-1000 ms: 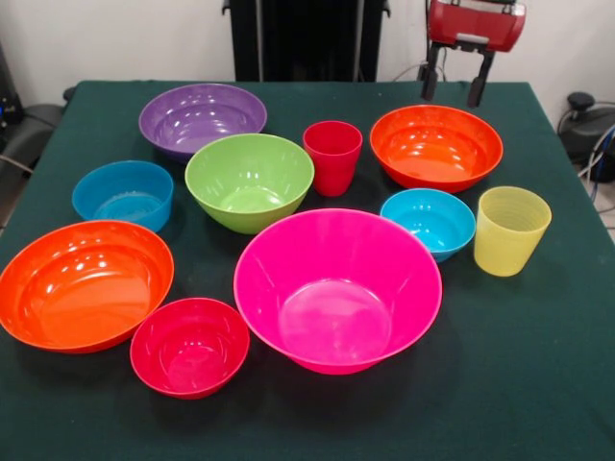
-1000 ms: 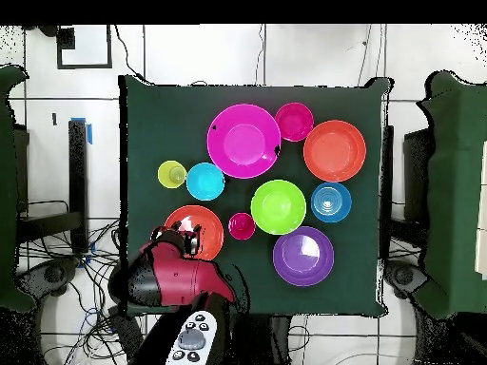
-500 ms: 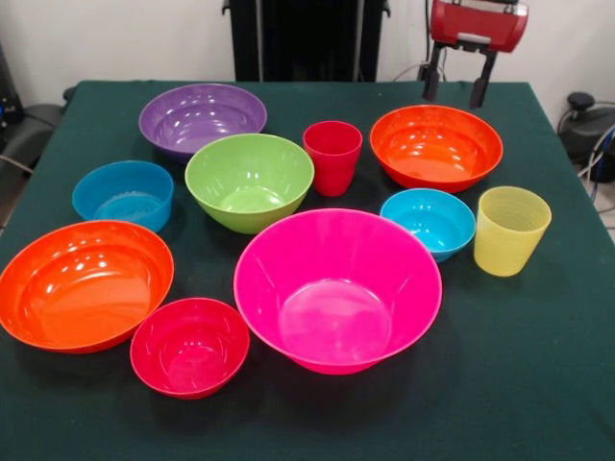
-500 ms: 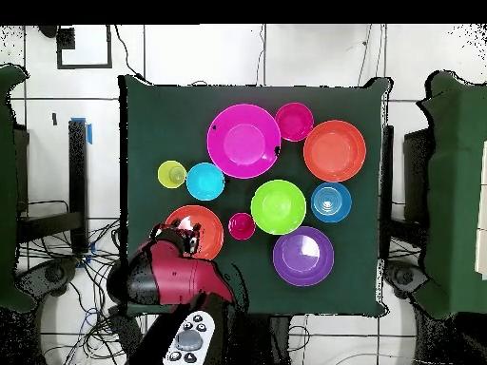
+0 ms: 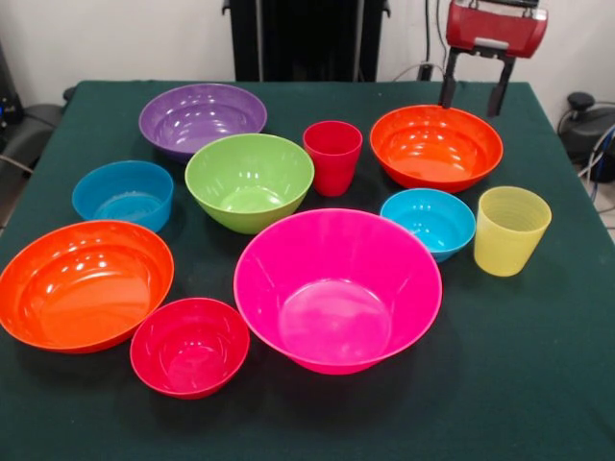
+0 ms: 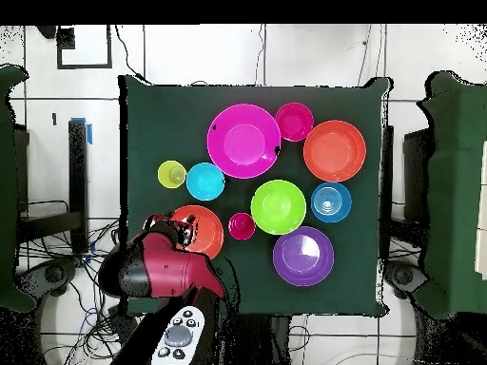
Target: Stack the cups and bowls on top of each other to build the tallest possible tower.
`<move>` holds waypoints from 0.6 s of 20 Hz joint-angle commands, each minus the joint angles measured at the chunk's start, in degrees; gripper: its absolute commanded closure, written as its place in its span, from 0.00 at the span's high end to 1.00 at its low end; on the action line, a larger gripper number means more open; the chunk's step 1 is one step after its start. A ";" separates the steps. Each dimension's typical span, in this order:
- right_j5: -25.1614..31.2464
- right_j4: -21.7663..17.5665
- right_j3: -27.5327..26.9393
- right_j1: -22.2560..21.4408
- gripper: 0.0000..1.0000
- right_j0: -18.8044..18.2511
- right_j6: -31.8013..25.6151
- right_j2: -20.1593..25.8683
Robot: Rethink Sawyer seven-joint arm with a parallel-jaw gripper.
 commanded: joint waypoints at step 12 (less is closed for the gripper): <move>-3.93 2.25 -9.58 7.40 1.00 -2.40 9.01 4.78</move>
